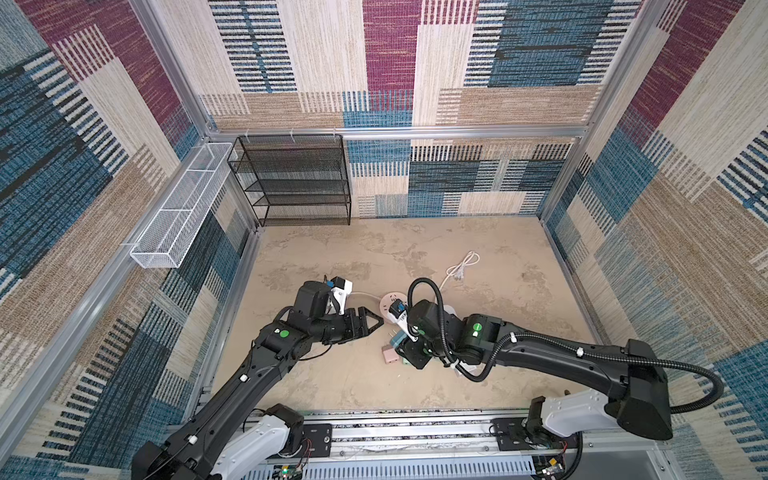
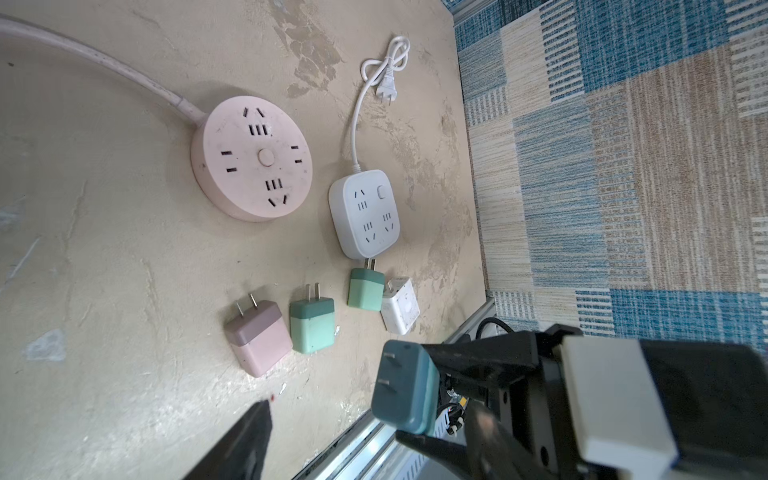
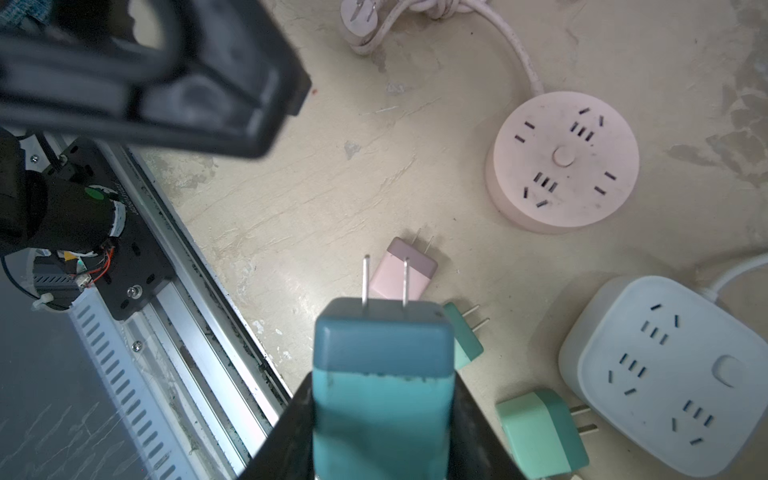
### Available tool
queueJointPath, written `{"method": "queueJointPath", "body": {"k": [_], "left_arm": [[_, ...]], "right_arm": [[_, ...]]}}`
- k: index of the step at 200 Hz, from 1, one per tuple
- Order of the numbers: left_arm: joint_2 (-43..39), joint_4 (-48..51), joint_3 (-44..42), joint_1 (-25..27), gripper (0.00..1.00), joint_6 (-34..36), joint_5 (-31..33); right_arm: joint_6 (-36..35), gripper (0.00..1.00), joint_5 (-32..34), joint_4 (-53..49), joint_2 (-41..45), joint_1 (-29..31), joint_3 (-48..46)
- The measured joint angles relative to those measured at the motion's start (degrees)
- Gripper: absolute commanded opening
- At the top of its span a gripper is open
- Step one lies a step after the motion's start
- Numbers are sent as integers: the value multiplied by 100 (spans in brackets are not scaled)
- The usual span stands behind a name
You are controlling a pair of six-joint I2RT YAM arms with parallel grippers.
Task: Insert the plug
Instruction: 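Lift the teal adapter with the right gripper toward the left gripper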
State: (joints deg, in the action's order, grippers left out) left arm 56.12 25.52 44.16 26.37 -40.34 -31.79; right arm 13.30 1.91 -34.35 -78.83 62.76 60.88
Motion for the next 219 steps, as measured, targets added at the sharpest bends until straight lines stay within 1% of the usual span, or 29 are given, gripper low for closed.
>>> {"method": "queueJointPath", "body": {"k": [19,53,106,114,134,138,147,165,210,212,219], "left_arm": [[195,-127,0,107,71,-22,-9],[407,-354,-48,271,70,-63,-20],[588,-643,-101,485,62,-188,-299],[608,-669,-101,514,57,-192,-326],[649,-688,-101,573,50,-258,-378],[662,-708,-109,592,45,-299,-400],[686,-726,-127,614,40,-337,-439],[721,-798,-164,656,39,-339,-472],[752,-946,-208,688,32,-385,-468],[752,-949,-210,691,31,-387,-468],[752,-975,-221,697,23,-393,-468]], "right_arm": [[-74,0,-4,87,-20,-11,2],[-160,0,-39,164,-127,-15,22],[-289,0,-79,195,-190,-15,164],[-308,0,-79,199,-195,-15,181],[-365,0,-79,199,-212,-15,227],[-369,0,-79,197,-216,-15,238],[-378,0,-79,197,-223,-15,258],[-415,0,-76,166,-229,-20,280],[-452,0,-59,76,-258,-33,304],[-452,0,-59,70,-258,-33,304],[-452,0,-59,59,-258,-37,308]]}}
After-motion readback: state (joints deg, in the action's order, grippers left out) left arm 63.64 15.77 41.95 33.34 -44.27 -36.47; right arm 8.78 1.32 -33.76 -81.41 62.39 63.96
